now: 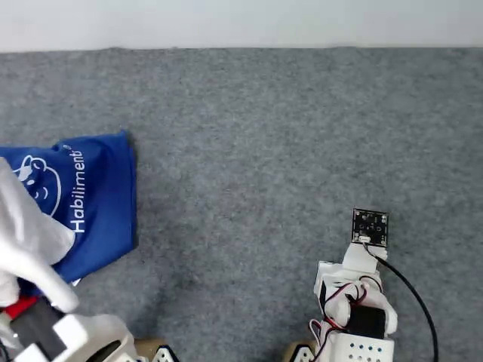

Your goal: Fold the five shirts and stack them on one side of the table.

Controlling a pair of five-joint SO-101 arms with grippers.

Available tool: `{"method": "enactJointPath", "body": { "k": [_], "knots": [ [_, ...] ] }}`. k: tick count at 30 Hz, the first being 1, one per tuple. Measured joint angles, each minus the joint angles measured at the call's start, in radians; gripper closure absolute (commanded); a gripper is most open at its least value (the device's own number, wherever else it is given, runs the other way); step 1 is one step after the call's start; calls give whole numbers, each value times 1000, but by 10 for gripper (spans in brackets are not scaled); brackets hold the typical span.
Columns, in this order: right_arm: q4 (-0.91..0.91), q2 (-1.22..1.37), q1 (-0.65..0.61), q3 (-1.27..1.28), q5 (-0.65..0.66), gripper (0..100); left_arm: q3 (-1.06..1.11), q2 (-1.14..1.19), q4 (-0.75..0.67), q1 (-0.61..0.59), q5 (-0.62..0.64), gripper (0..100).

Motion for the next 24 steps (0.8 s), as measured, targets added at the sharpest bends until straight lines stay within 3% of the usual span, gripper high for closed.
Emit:
{"method": "enactJointPath", "body": {
  "k": [9, 18, 24],
  "knots": [
    [0, 0, 0, 0, 0, 990, 61, 18, 132, 304, 101, 662],
    [0, 0, 0, 0, 0, 990, 106, 114, 167, 336, 114, 667],
    [0, 0, 0, 0, 0, 990, 157, 330, 130, 405, 112, 667]
  ]
}}
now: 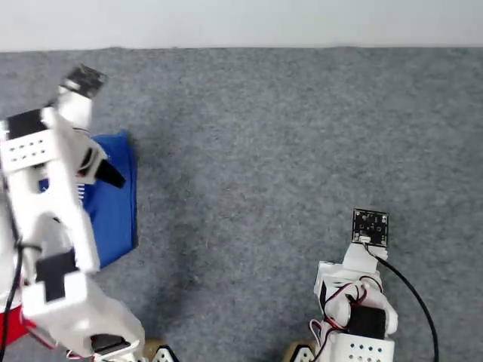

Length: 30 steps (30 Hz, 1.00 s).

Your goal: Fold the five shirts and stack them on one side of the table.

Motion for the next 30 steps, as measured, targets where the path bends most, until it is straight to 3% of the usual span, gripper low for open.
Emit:
{"method": "enactJointPath", "body": {
  "k": [8, 15, 20, 30],
  "knots": [
    [0, 0, 0, 0, 0, 990, -101, 373, -5, 9, 0, 675],
    [0, 0, 0, 0, 0, 990, -290, 577, 97, 29, 0, 957],
    [0, 0, 0, 0, 0, 990, -471, 664, 224, 49, -5, 987],
    [0, 0, 0, 0, 0, 990, -598, 571, 226, 63, -5, 986]
  ]
}}
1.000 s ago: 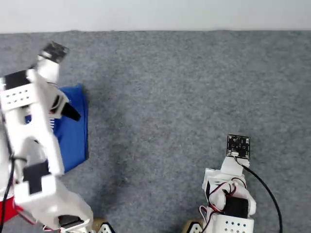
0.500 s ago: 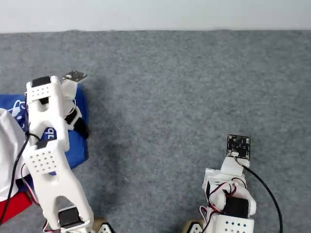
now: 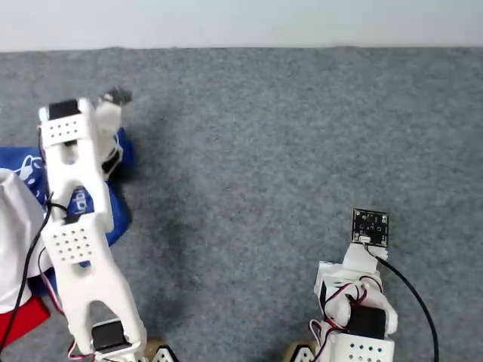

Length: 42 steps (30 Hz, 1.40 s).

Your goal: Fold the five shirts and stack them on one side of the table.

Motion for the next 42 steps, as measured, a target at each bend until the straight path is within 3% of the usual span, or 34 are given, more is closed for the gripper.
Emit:
{"method": "enactJointPath", "body": {
  "k": [4, 11, 21, 29, 38, 42],
  "knots": [
    [0, 0, 0, 0, 0, 990, -112, -126, 3, 25, 12, 986],
    [0, 0, 0, 0, 0, 990, -431, -250, -49, 109, 158, 986],
    [0, 0, 0, 0, 0, 990, -744, -261, -75, 413, 184, 986],
    [0, 0, 0, 0, 0, 990, -784, -267, -54, 677, 184, 986],
    [0, 0, 0, 0, 0, 990, -704, -167, -8, 882, 184, 976],
    [0, 0, 0, 0, 0, 990, -700, -97, 3, 914, 184, 825]
  ]
}}
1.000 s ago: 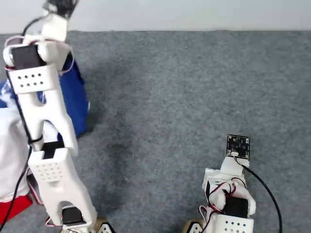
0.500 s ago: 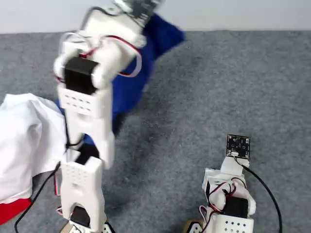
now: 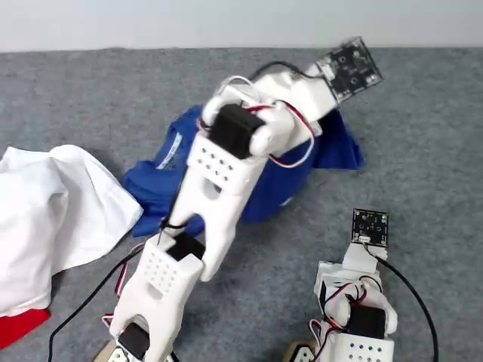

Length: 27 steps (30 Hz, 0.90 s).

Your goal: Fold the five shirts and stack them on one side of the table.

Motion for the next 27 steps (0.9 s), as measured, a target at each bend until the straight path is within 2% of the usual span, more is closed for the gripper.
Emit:
{"method": "enactJointPath", "body": {
  "k": [3, 8, 13, 18, 27],
  "knots": [
    [0, 0, 0, 0, 0, 990, 0, 0, 0, 2, 20, 729],
    [0, 0, 0, 0, 0, 990, 46, -40, 0, -23, 97, 728],
    [0, 0, 0, 0, 0, 990, 249, -210, 0, -87, 103, 734],
    [0, 0, 0, 0, 0, 990, 565, -428, 0, -219, 98, 799],
    [0, 0, 0, 0, 0, 990, 1126, -770, 0, -471, -8, 976]
  ]
}}
